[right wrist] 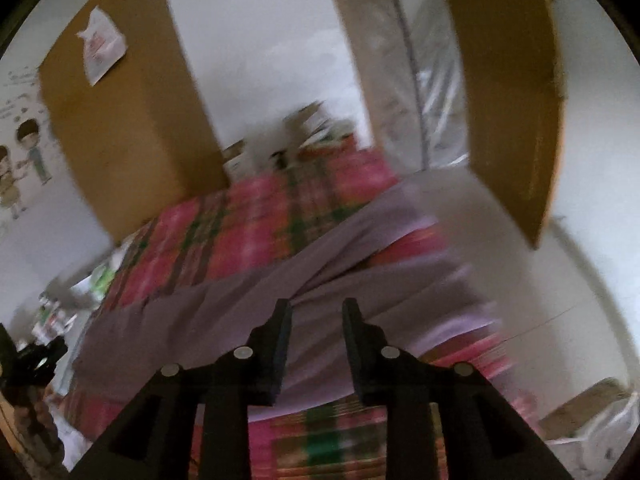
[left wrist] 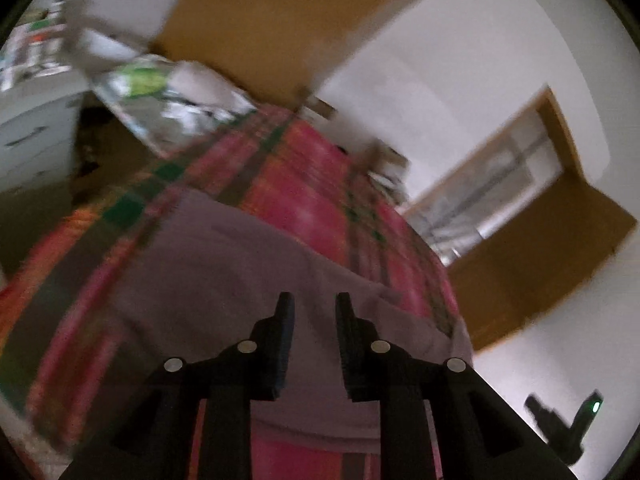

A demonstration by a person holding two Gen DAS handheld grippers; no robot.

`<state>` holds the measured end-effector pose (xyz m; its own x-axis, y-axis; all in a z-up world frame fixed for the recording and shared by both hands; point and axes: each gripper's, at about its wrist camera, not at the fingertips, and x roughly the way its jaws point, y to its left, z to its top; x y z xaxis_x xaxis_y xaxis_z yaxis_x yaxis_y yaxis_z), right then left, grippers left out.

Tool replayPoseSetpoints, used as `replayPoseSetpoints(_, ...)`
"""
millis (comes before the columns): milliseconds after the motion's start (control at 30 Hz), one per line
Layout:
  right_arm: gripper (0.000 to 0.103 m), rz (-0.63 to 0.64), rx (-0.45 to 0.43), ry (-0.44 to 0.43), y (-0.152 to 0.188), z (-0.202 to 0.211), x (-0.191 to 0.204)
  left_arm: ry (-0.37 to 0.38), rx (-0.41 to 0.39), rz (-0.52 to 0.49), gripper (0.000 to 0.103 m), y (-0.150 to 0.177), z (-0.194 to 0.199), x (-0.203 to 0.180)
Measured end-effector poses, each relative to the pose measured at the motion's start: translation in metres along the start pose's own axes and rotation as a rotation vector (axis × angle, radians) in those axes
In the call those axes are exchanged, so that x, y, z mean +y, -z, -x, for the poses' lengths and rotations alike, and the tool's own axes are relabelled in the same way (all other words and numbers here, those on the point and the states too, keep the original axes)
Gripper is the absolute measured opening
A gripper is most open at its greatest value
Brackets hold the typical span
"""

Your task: Fold clothes

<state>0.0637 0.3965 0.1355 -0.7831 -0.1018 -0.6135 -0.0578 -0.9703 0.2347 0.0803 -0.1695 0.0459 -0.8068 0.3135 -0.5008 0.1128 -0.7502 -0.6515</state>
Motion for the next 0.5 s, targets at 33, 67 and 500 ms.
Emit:
replayPoseSetpoints(33, 0.034, 0.018, -0.011, 0.008, -0.003, 0.004, -0.005, 0.014, 0.023, -0.027, 0.02, 0.004, -0.01, -0.009)
replayPoseSetpoints(67, 0.034, 0.033, -0.018, 0.017, -0.004, 0.007, -0.009, 0.033, 0.052, -0.058, 0.02, 0.009, -0.021, -0.019)
replayPoseSetpoints(500, 0.036, -0.077, 0.156, -0.049, 0.034, -0.095, -0.043, 0.133, 0.357, -0.384, 0.02, 0.08, -0.122, -0.109)
